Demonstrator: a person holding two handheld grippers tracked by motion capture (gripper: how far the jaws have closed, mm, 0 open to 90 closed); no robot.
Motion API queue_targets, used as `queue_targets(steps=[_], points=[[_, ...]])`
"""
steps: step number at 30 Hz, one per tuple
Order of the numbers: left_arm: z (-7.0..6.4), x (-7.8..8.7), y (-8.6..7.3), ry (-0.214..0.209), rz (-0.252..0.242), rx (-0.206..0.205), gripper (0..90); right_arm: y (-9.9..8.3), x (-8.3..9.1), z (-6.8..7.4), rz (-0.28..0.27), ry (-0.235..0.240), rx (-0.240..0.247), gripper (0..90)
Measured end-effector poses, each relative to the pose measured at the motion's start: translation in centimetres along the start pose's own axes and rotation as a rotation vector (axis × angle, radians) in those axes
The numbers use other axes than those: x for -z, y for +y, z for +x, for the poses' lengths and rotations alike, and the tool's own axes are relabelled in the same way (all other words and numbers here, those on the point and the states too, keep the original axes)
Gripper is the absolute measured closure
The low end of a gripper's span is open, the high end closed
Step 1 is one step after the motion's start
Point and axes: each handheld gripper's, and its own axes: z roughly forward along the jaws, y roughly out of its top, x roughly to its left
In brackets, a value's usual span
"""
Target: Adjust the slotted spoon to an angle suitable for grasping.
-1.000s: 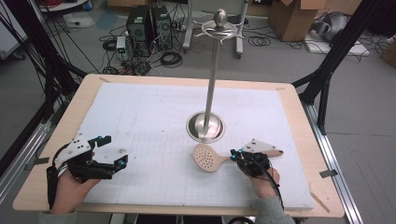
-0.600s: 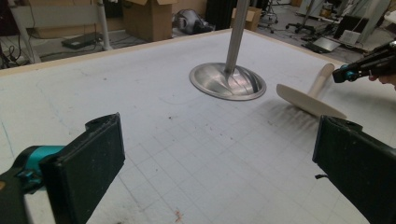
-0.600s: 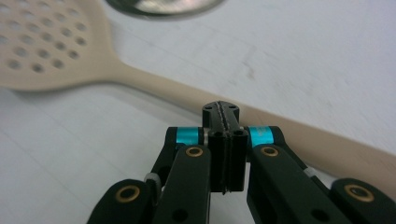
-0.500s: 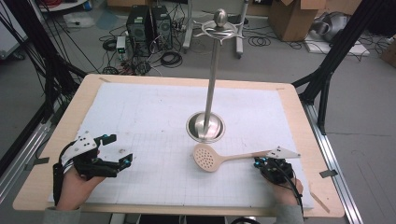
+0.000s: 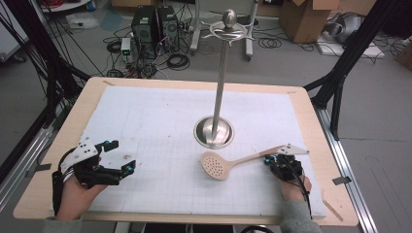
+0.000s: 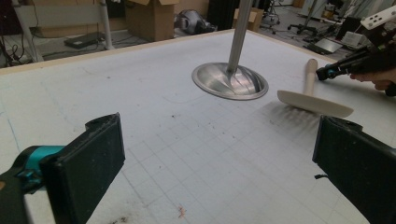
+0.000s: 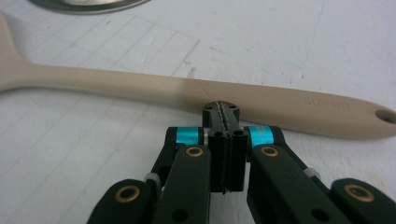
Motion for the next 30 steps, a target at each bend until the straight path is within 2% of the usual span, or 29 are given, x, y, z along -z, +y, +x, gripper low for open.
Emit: queue_targets(steps=[12,16,30], points=[[0.0,0.7,-0.2,0.014,0.0,0.002,2.7,2.6,-2.6,1.6,0.028,0.004,0.053,90.0],[0.1,0.8,-0.2,0.014,0.003,0.004,2.7,3.1,-3.3,2.3,0.024,0.034,0.067,90.0],[0.1,1.3,-0.4,0.024,0.002,0.004,2.7,4.4,-4.9,4.6,0.005,0.091,0.117,90.0]])
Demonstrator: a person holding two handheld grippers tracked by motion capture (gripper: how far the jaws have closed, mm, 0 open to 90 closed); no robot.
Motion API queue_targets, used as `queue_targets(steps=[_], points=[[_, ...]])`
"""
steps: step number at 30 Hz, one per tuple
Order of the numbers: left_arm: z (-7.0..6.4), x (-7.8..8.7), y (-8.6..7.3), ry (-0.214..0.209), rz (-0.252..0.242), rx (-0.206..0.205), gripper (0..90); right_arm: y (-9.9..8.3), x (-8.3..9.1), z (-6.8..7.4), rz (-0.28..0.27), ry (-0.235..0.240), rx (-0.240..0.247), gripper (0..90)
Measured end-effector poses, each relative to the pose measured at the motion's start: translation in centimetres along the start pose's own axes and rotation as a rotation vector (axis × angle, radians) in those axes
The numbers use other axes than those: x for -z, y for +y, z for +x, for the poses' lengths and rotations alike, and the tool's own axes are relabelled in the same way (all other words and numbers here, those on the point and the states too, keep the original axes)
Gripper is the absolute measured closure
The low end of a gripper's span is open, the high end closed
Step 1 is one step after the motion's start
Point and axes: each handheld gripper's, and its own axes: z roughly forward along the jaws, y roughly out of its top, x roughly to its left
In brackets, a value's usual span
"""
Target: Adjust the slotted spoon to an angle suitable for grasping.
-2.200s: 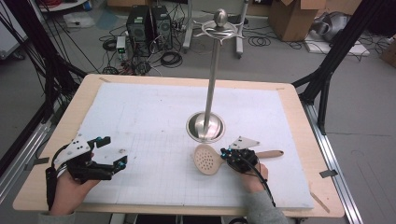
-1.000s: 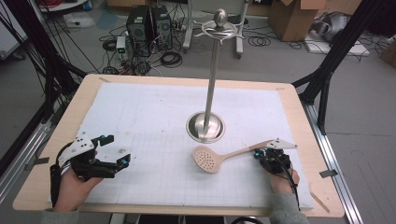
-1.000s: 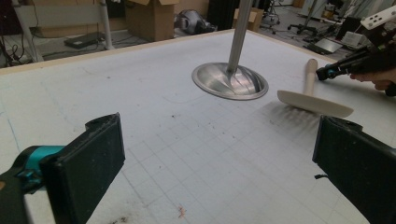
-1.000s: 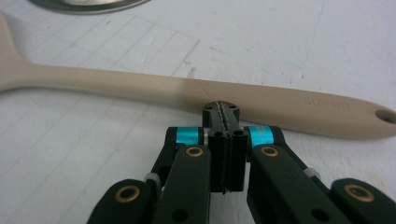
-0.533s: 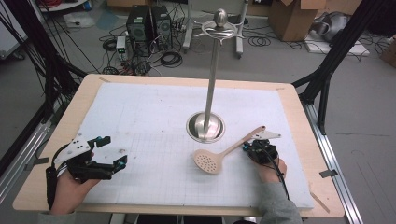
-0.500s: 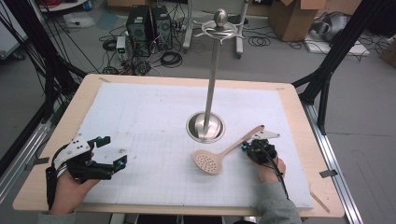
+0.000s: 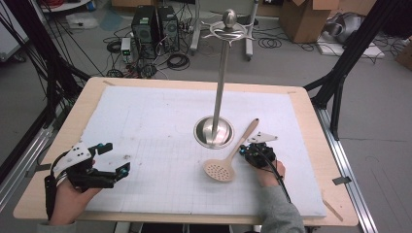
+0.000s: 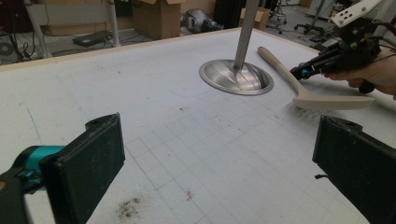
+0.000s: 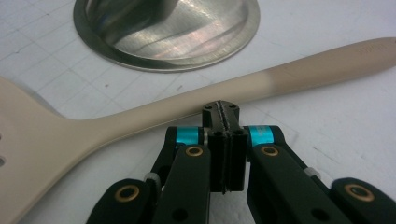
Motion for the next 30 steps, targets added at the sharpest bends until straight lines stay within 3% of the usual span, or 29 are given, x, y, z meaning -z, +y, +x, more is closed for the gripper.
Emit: queue_targets(steps=[6,11,18,30], points=[[-0.1,0.1,0.0,-0.002,-0.001,-0.001,2.6,0.2,0.5,0.4,-0.018,0.01,0.016,90.0],[0.0,0.1,0.0,0.004,-0.003,0.001,2.7,1.0,1.4,1.8,-0.072,0.087,0.055,90.0],[-0.1,0.3,0.2,0.002,-0.009,-0.003,2.7,1.8,0.1,3.8,-0.022,0.137,0.127,90.0],[-0.1,0.1,0.0,0.002,0.0,-0.003,2.7,2.0,-1.0,4.3,0.019,0.14,0.143,90.0]])
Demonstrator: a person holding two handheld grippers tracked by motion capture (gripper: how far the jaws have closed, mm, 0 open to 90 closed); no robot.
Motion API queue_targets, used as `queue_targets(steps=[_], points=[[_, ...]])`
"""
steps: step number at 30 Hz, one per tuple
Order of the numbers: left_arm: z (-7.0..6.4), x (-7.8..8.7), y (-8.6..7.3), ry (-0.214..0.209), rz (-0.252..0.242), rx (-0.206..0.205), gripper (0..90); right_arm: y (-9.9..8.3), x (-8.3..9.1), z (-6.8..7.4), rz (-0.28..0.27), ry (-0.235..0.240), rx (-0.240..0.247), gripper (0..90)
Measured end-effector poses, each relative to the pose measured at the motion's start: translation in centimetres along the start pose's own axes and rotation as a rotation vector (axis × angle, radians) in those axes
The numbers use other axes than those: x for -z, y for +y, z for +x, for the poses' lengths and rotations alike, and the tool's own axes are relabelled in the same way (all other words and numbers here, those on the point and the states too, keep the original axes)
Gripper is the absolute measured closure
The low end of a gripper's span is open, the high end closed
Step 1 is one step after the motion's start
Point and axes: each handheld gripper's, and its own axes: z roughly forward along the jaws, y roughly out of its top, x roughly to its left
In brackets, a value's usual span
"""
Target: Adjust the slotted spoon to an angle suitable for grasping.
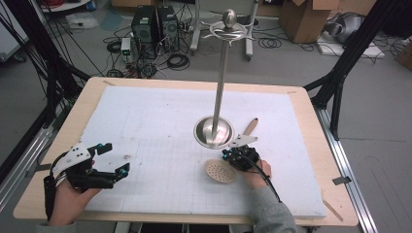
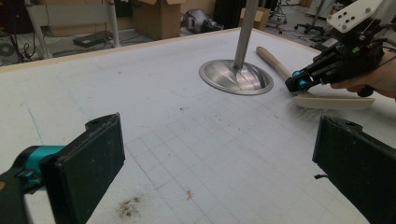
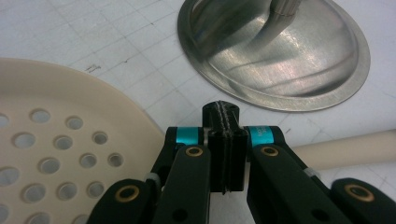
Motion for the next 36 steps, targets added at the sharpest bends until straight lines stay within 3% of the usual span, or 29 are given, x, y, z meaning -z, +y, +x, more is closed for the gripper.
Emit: queue_targets(steps=[23,30,36], points=[[0.14,-0.15,-0.07,-0.003,0.006,0.002,2.7,0.14,-0.31,-0.1,0.012,0.012,-0.011,90.0],[0.12,-0.22,-0.07,-0.006,0.004,0.005,2.7,0.26,-0.22,0.47,0.018,0.038,0.013,90.0],[0.15,-0.11,-0.02,-0.005,0.0,0.005,2.7,0.16,-0.08,0.85,0.028,0.027,0.032,90.0]])
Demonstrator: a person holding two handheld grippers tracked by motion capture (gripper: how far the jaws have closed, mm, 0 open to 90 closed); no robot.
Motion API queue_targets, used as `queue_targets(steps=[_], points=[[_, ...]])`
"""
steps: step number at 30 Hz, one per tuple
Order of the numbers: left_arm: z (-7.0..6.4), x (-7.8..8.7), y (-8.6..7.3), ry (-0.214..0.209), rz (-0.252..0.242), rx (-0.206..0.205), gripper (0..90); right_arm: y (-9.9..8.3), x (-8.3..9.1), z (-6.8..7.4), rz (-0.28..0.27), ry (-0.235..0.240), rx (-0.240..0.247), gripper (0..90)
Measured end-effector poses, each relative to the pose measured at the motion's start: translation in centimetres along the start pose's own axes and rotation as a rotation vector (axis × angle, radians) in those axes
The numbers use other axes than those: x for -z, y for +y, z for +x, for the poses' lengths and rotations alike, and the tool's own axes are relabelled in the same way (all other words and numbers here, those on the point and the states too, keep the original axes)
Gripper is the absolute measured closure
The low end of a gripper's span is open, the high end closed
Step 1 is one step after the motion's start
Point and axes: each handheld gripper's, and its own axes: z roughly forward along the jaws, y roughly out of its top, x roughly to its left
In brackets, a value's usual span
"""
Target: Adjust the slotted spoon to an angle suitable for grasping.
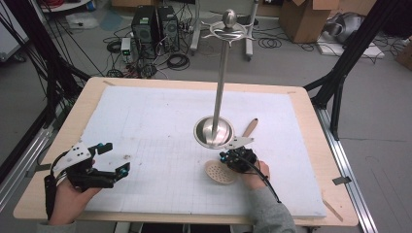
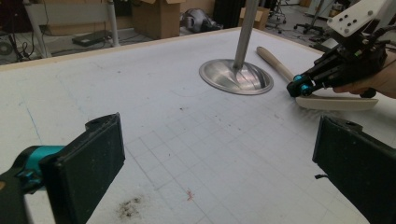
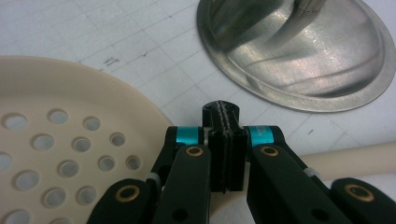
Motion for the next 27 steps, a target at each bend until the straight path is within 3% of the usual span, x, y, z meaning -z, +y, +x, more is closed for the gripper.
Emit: queue_targets(steps=[12,27], points=[[0.0,0.1,0.1,0.002,-0.003,-0.002,2.7,-1.5,1.4,0.0,-0.018,0.045,0.013,90.0],[-0.1,-0.1,0.1,0.001,0.002,-0.005,2.7,-3.5,3.6,-0.6,-0.007,0.066,0.046,90.0]])
